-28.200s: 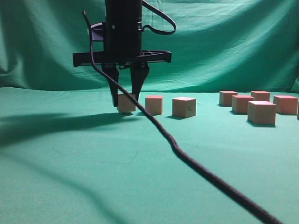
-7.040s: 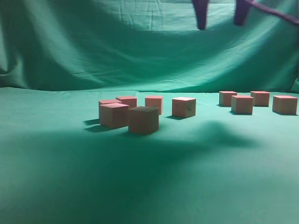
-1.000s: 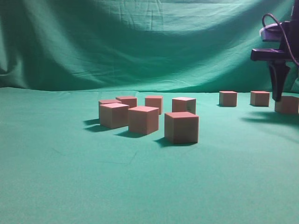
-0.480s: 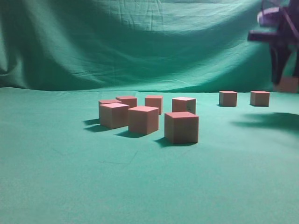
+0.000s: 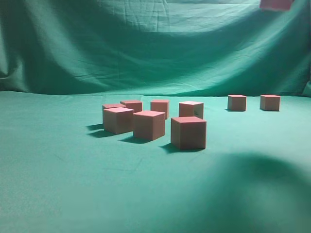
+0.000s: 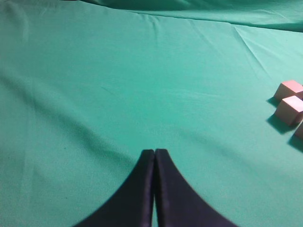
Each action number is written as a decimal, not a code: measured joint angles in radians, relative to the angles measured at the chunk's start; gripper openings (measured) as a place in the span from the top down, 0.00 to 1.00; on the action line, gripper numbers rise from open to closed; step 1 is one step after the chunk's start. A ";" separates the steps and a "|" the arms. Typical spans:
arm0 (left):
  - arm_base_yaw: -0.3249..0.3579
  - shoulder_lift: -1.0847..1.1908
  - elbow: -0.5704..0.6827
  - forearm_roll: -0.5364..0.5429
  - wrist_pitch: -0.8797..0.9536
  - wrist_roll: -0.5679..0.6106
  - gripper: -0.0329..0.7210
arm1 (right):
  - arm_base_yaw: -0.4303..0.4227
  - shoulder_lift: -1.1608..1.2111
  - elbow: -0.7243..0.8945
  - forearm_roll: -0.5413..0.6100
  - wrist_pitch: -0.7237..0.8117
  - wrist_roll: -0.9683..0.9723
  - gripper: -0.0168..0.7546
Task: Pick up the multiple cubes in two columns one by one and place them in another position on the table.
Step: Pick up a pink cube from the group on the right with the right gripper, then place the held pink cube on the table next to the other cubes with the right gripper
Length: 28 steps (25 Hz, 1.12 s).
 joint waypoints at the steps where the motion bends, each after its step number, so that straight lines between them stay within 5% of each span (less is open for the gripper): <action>1: 0.000 0.000 0.000 0.000 0.000 0.000 0.96 | 0.028 -0.042 0.038 0.000 0.000 0.000 0.63; 9: 0.000 0.000 0.000 0.000 0.000 0.000 0.96 | 0.345 -0.177 0.326 0.001 -0.006 -0.015 0.63; 14: 0.000 0.000 0.000 0.000 0.000 0.000 0.96 | 0.501 -0.177 0.431 0.001 -0.162 -0.025 0.63; 28: 0.000 0.000 0.000 0.000 0.000 0.000 0.96 | 0.536 0.072 0.462 0.003 -0.347 -0.075 0.63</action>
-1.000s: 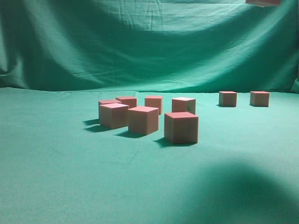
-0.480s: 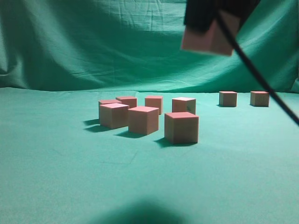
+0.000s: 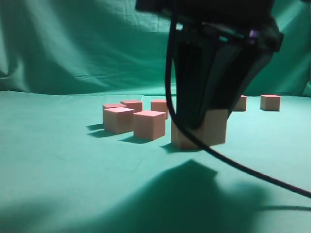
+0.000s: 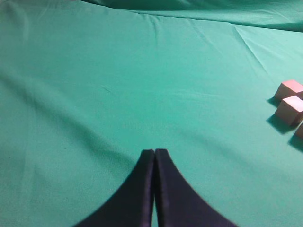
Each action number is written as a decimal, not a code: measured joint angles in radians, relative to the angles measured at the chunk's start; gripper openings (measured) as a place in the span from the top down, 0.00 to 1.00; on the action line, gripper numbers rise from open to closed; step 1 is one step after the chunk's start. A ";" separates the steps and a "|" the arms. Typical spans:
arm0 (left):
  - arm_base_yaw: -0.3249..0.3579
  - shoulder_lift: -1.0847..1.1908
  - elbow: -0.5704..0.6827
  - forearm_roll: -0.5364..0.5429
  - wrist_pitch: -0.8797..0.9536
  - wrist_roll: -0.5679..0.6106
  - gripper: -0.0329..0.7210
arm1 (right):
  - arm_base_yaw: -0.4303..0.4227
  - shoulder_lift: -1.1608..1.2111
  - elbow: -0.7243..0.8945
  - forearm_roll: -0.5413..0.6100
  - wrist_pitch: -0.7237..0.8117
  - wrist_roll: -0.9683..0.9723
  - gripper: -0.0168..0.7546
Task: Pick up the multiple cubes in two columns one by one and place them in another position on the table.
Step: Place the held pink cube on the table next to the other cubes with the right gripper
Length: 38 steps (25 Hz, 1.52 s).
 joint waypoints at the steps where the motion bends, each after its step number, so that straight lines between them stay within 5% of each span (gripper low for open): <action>1: 0.000 0.000 0.000 0.000 0.000 0.000 0.96 | 0.000 0.008 0.000 0.000 -0.005 0.000 0.63; 38: 0.000 0.000 0.000 0.000 0.000 0.000 0.96 | 0.037 0.030 0.000 -0.005 -0.126 -0.059 0.63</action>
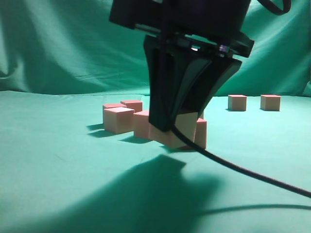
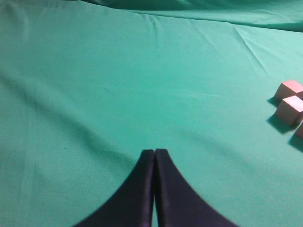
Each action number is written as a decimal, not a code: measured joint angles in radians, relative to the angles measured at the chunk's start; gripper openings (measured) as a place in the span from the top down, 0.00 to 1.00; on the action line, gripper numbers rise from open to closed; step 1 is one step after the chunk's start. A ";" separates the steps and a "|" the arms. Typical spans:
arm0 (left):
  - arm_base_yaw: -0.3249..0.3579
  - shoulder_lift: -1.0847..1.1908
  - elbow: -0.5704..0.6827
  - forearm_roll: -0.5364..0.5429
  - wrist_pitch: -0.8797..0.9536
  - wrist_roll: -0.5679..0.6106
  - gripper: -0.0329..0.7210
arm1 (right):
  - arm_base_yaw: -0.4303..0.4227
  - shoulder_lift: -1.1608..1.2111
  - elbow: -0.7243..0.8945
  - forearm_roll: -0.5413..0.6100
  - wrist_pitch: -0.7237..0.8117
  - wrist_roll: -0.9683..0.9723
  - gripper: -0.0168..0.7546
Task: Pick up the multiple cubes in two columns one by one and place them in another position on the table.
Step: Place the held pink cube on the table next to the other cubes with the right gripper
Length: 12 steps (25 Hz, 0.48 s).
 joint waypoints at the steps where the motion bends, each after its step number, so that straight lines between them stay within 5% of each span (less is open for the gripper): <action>1: 0.000 0.000 0.000 0.000 0.000 0.000 0.96 | 0.000 0.002 0.000 -0.004 0.002 0.000 0.63; 12: 0.000 0.000 0.000 0.000 0.000 0.000 0.96 | 0.000 0.048 -0.002 -0.039 0.033 0.000 0.63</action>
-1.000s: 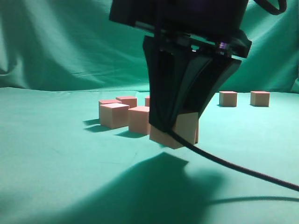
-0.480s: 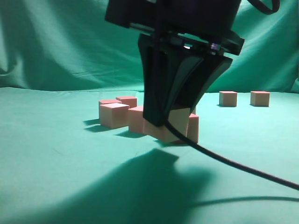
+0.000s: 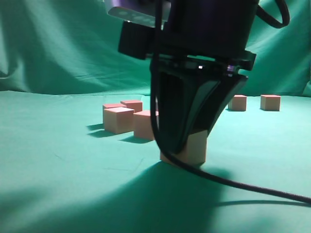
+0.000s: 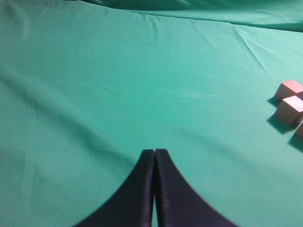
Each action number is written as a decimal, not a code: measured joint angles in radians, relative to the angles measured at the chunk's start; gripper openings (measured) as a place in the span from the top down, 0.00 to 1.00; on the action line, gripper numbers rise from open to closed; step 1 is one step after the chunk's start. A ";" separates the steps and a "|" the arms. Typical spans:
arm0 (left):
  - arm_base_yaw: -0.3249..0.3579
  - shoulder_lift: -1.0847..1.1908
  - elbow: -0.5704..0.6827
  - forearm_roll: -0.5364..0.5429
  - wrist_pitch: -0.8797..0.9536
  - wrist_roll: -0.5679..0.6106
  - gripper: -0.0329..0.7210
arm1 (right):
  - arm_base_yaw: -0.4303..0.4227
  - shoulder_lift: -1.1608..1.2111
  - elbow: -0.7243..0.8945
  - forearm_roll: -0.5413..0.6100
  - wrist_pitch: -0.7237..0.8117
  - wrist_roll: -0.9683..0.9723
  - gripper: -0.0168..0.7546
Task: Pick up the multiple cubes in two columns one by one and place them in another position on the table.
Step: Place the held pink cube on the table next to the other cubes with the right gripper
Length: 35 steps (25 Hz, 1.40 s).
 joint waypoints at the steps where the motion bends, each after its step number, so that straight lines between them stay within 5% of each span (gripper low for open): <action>1: 0.000 0.000 0.000 0.000 0.000 0.000 0.96 | 0.000 0.000 0.000 -0.007 0.000 0.000 0.63; 35: 0.000 0.000 0.000 0.000 0.000 0.000 0.96 | 0.000 0.047 -0.083 -0.035 0.095 0.000 0.63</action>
